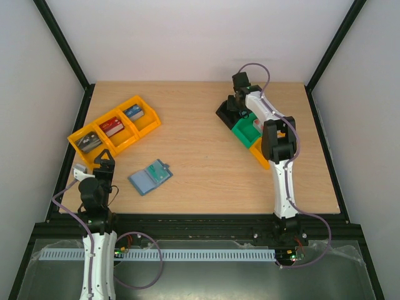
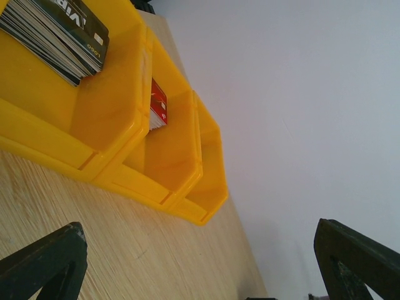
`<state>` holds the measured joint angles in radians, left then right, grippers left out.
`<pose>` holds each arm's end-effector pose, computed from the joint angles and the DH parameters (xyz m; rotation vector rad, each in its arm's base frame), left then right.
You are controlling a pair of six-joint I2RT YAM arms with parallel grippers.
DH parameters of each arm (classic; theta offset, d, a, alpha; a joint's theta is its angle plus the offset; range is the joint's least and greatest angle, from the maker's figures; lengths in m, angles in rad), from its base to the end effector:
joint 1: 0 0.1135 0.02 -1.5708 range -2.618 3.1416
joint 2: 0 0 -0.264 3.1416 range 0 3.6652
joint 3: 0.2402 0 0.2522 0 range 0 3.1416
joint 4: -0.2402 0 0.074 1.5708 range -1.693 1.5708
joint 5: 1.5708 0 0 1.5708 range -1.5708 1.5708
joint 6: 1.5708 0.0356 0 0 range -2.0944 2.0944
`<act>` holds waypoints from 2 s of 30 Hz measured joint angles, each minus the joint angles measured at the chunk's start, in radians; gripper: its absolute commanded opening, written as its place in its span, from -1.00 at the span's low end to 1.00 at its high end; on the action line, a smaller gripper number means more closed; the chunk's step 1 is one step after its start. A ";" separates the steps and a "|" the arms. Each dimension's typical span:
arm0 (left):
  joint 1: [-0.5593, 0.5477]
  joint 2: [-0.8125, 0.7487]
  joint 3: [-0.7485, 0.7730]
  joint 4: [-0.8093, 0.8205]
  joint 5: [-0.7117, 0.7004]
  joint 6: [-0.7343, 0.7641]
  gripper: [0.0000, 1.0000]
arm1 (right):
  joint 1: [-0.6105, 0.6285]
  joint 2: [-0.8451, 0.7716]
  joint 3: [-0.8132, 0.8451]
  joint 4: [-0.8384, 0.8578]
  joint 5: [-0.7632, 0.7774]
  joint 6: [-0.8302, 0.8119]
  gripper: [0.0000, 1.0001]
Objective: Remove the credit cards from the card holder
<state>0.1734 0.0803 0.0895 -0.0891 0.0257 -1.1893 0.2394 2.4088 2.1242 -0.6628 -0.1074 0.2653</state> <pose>0.1090 0.0182 0.1882 -1.0623 1.3423 -0.7878 0.5160 0.1299 0.1901 -0.0111 2.5439 0.3370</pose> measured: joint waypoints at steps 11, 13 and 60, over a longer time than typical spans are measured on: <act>0.000 -0.005 -0.001 0.000 0.000 0.000 0.99 | -0.002 0.043 0.079 -0.048 0.048 0.049 -0.97; 0.000 -0.005 -0.001 0.000 0.000 0.000 0.99 | -0.005 0.071 0.117 -0.050 0.071 0.050 -0.97; 0.002 0.002 -0.002 0.000 0.000 -0.005 0.99 | -0.014 0.096 0.140 -0.165 0.096 -0.019 -0.97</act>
<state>0.1757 0.0818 0.0879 -0.0891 0.0254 -1.1938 0.2256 2.5046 2.2639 -0.8280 -0.0116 0.2459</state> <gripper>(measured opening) 0.994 0.017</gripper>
